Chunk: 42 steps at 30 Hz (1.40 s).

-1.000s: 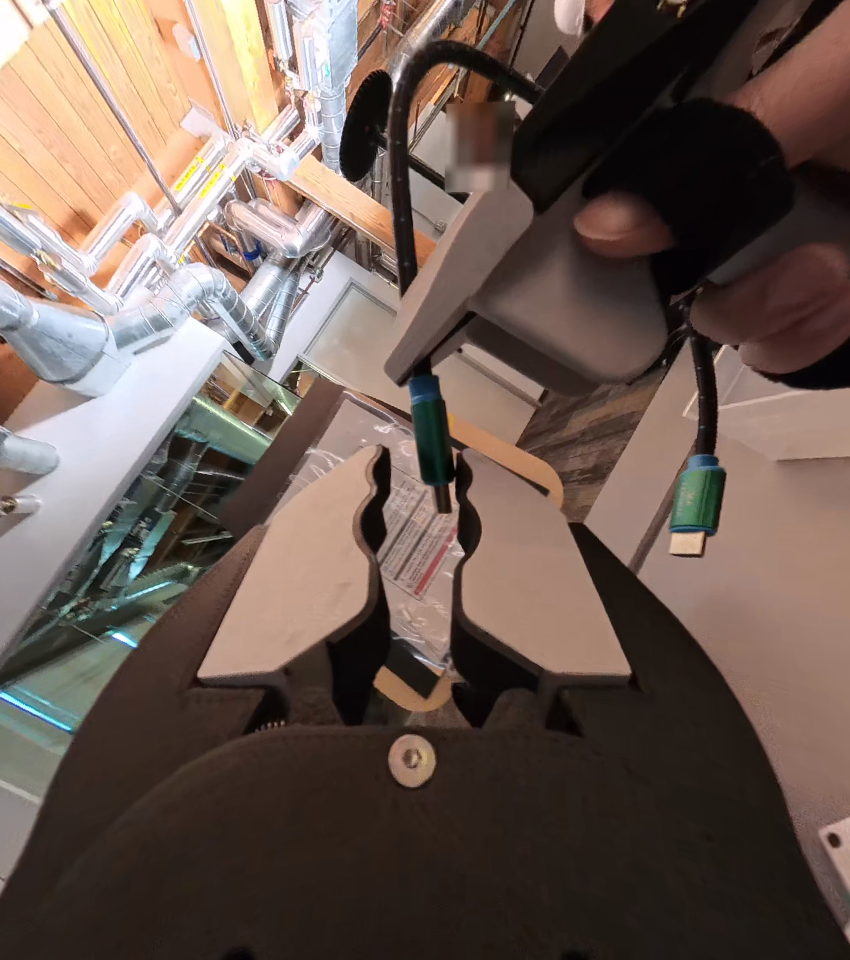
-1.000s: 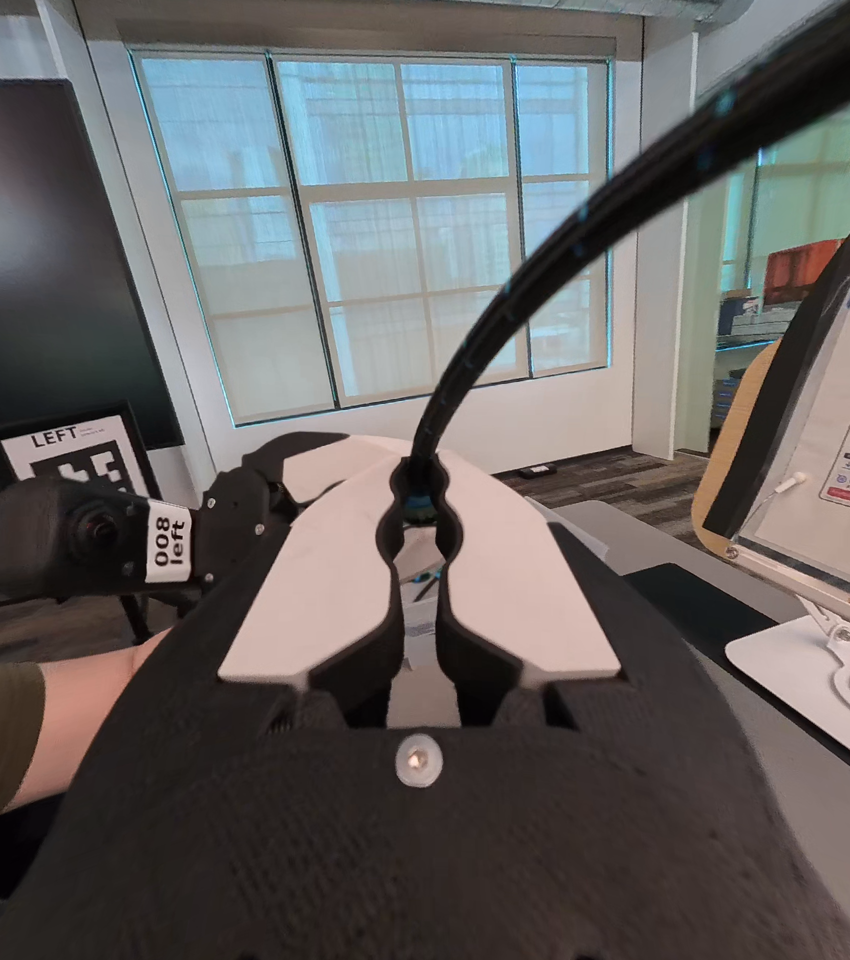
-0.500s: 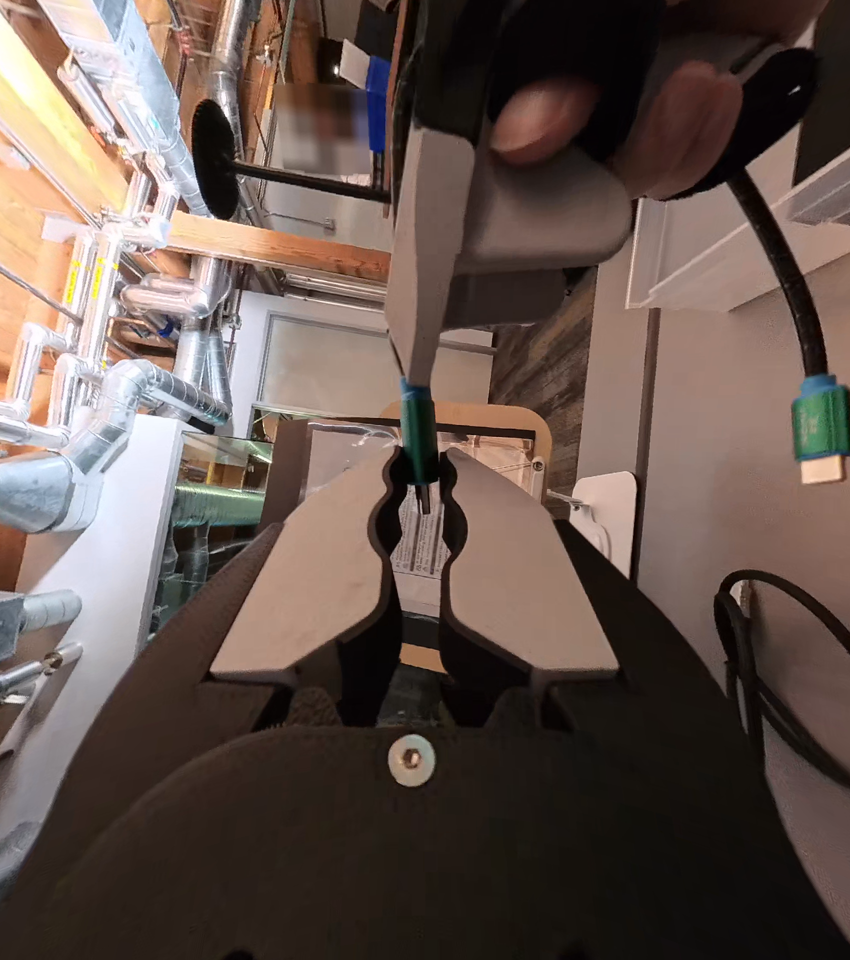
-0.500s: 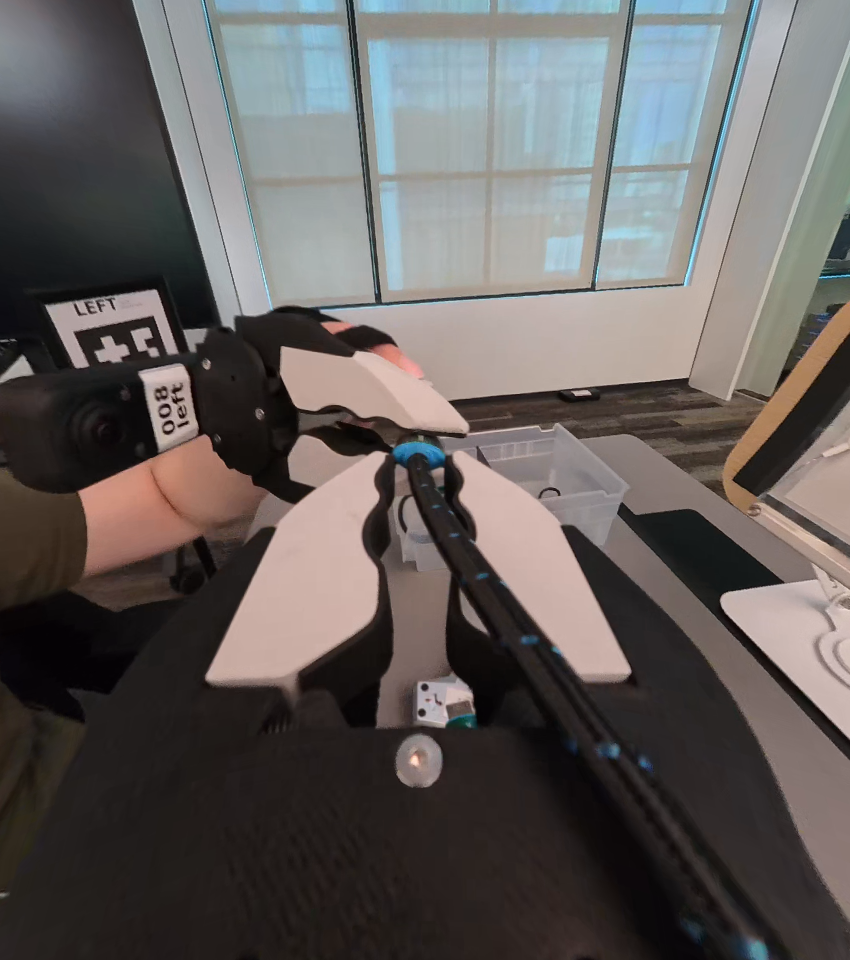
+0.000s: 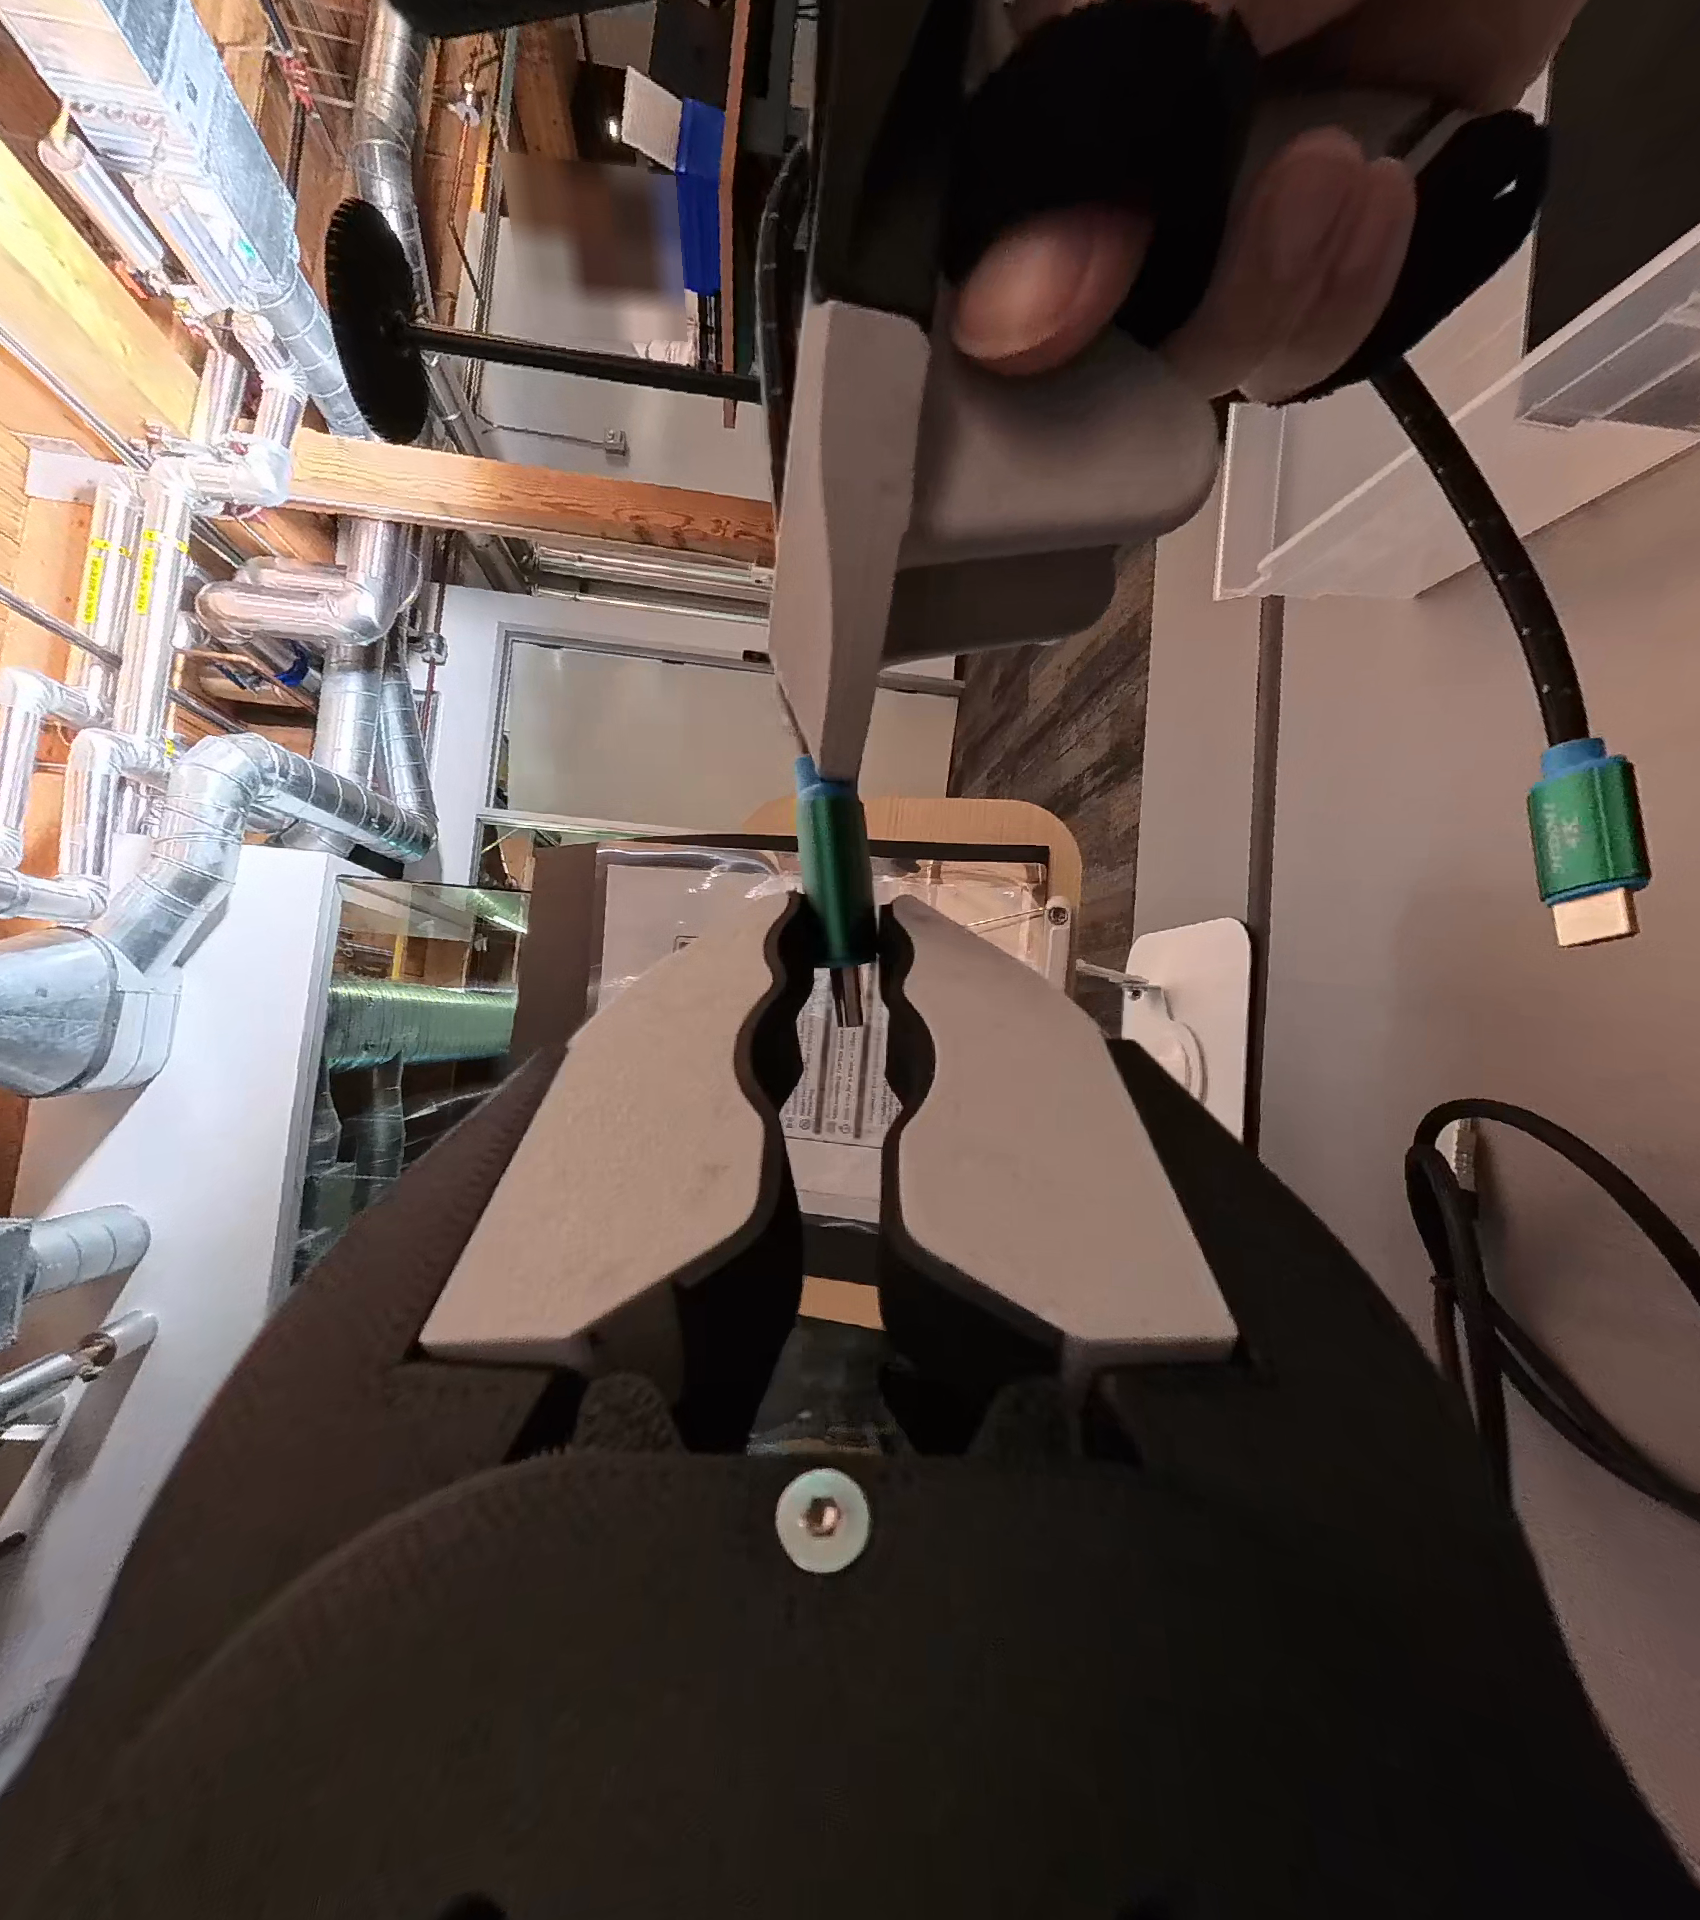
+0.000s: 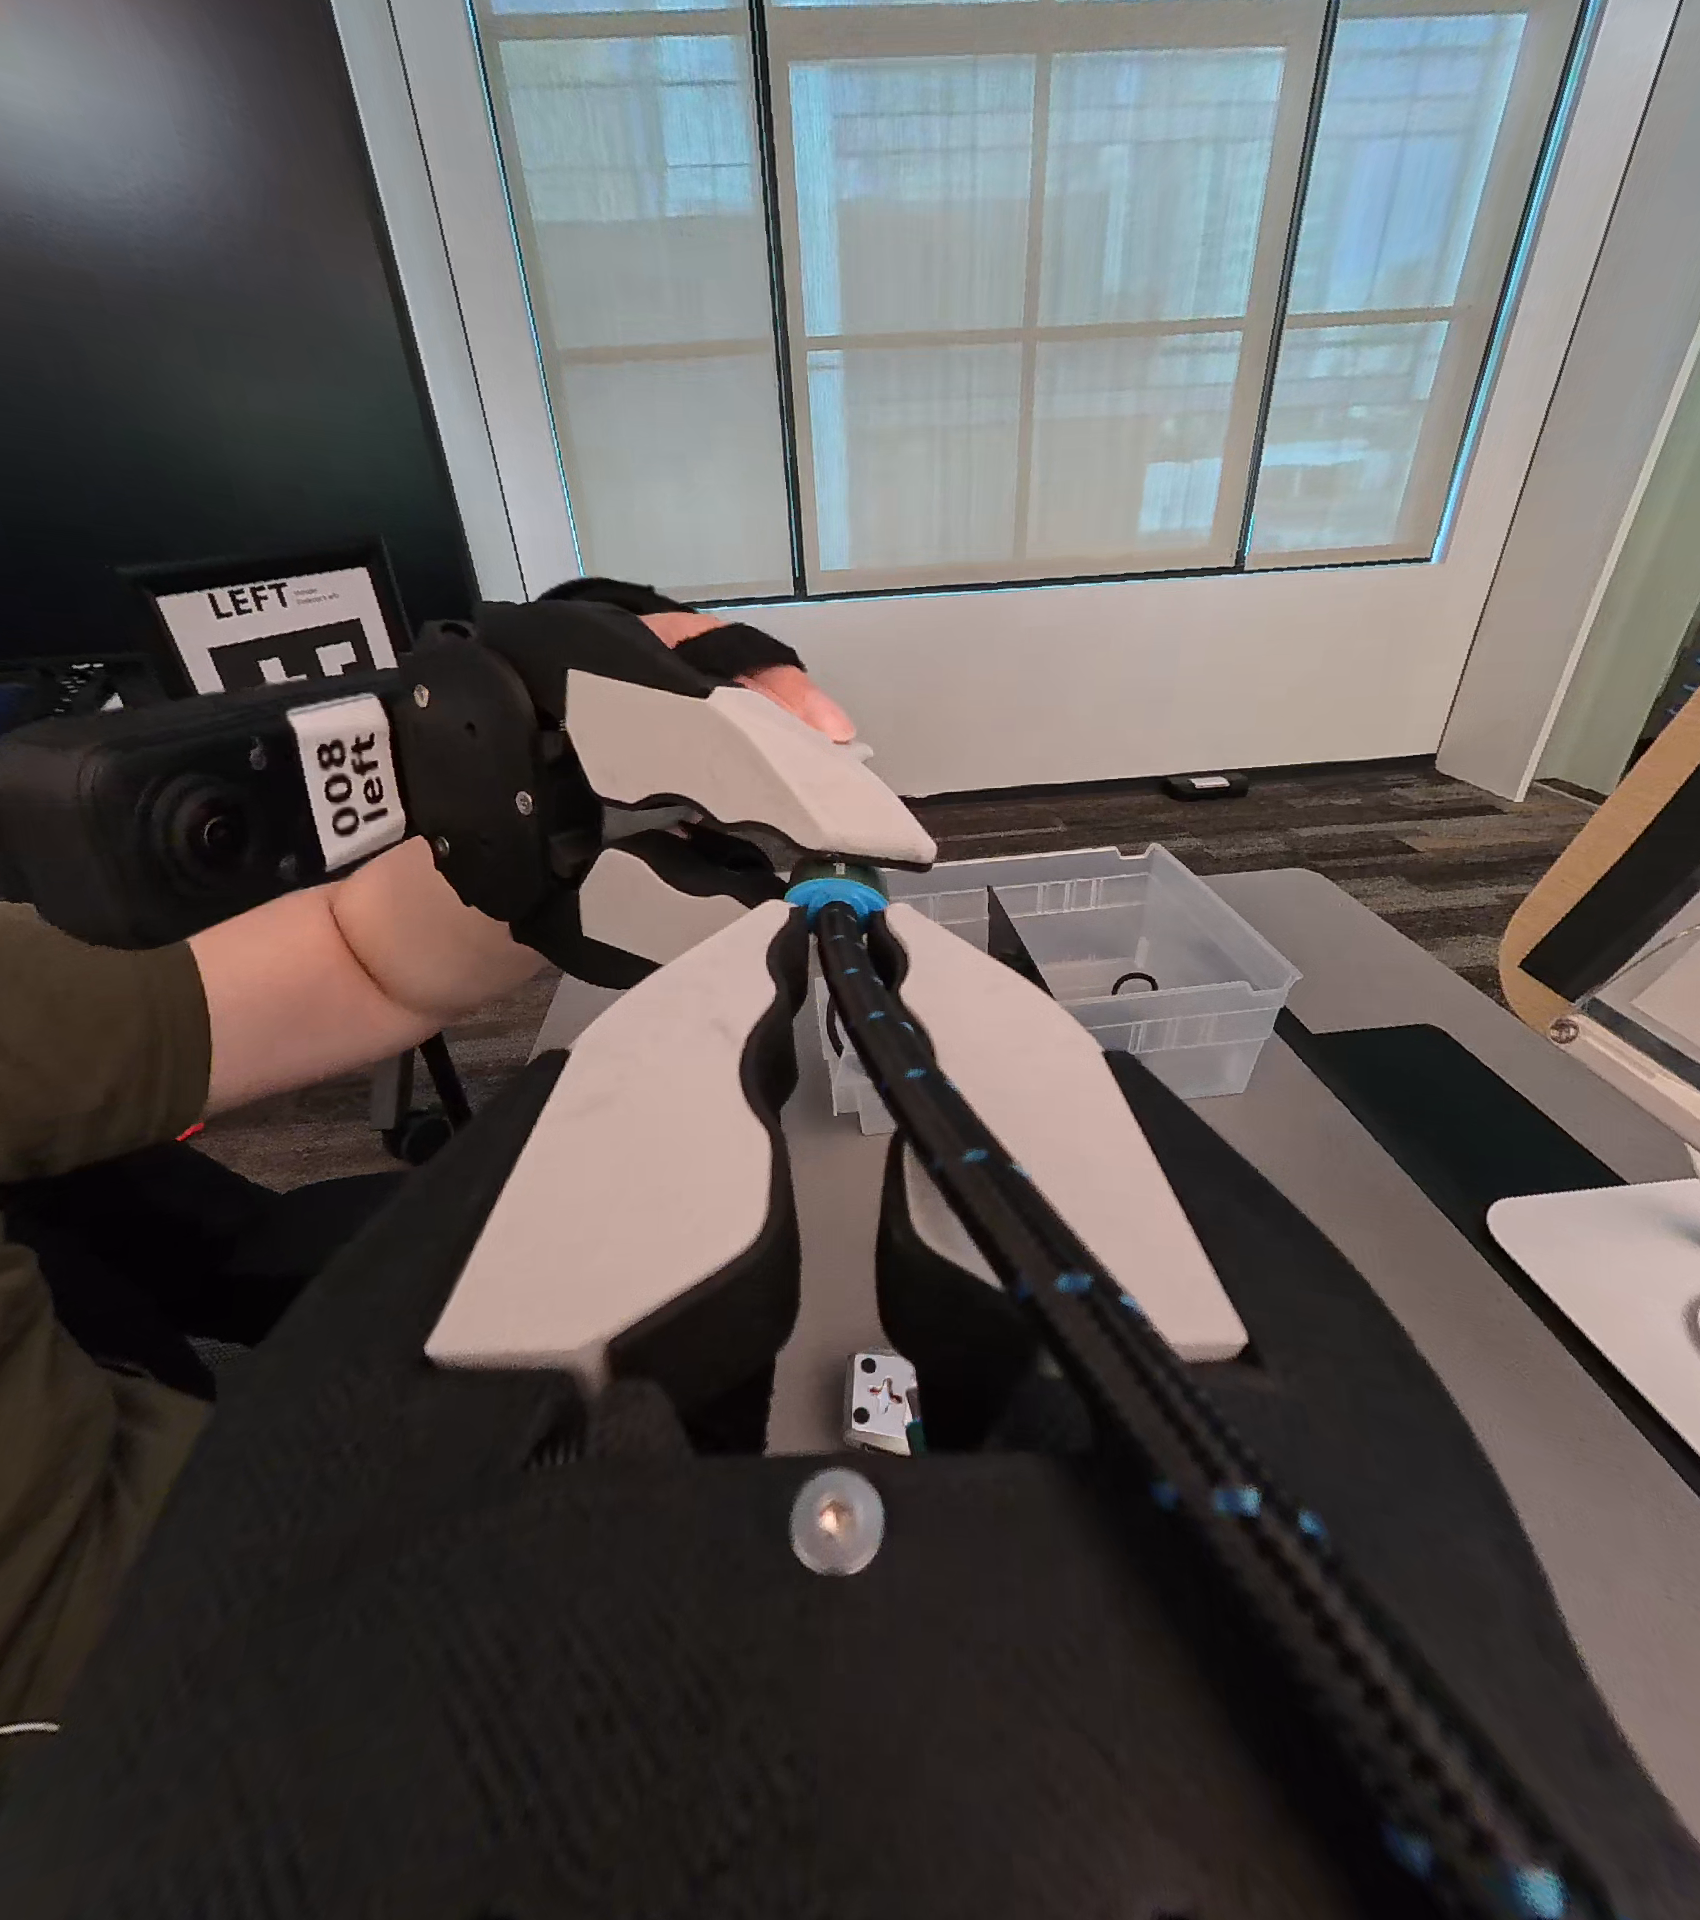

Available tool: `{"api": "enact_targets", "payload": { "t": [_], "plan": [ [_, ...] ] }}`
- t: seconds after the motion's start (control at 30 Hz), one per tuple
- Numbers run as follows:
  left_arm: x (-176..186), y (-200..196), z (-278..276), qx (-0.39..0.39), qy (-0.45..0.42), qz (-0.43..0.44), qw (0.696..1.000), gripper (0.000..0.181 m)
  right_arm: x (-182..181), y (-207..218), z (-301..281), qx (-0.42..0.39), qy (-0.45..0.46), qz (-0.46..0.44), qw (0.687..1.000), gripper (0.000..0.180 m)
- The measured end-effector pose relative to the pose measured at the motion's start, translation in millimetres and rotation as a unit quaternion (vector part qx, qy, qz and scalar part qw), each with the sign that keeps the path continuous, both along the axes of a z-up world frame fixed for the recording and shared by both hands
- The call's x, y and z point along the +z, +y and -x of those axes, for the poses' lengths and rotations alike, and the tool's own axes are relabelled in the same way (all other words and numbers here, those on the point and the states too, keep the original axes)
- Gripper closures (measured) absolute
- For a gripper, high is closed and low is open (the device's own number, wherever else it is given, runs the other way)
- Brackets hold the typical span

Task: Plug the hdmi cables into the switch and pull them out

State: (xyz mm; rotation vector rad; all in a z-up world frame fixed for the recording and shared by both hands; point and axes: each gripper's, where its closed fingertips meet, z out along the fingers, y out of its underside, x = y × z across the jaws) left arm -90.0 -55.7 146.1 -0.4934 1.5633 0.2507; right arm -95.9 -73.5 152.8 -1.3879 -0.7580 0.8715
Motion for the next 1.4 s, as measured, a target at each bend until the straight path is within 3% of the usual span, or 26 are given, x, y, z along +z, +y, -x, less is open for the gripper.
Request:
{"api": "enact_targets", "payload": {
  "t": [0.13,0.2,0.27,0.3,0.37,0.4,0.47,0.53,0.67,0.87,0.97,1.03,1.27,1.4],
  "plan": [
    [-2,3,1,0.005,-0.012,0.021,1.000,0.170,-2,3,1,0.000,-0.004,-0.002,1.000,0.169],
    [3,10,7,0.028,-0.050,0.047,0.997,0.160,-1,5,-3,-0.017,-0.007,-0.011,1.000,0.169],
    [0,18,18,0.045,-0.112,0.170,0.978,0.140,3,9,-13,-0.046,-0.007,-0.029,0.998,0.169],
    [-10,17,23,0.033,-0.141,0.275,0.950,0.131,4,11,-19,-0.067,-0.012,-0.039,0.997,0.169],
    [-46,15,31,0.011,-0.173,0.470,0.866,0.119,7,14,-35,-0.116,-0.030,-0.066,0.991,0.169],
    [-71,19,35,0.021,-0.180,0.532,0.827,0.115,10,16,-44,-0.146,-0.038,-0.078,0.985,0.169],
    [-132,27,42,0.078,-0.153,0.579,0.797,0.108,13,18,-56,-0.189,-0.056,-0.100,0.975,0.169],
    [-180,30,49,0.118,-0.109,0.554,0.817,0.108,13,18,-61,-0.206,-0.073,-0.108,0.970,0.168],
    [-231,28,61,0.155,0.018,0.422,0.893,0.098,14,18,-59,-0.198,-0.071,-0.111,0.971,0.169],
    [-268,29,71,0.136,0.162,0.278,0.937,0.100,12,19,-59,-0.196,-0.078,-0.108,0.971,0.169],
    [-269,38,72,0.131,0.198,0.127,0.963,0.110,13,18,-62,-0.199,-0.075,-0.110,0.971,0.168],
    [-273,42,70,0.127,0.218,0.051,0.966,0.113,15,17,-64,-0.201,-0.073,-0.110,0.971,0.168],
    [-286,46,55,0.090,0.237,-0.007,0.967,0.144,17,14,-69,-0.204,-0.073,-0.112,0.970,0.169],
    [-287,64,42,0.114,0.211,-0.062,0.969,0.158,14,17,-70,-0.204,-0.080,-0.107,0.970,0.168]
  ]
}}
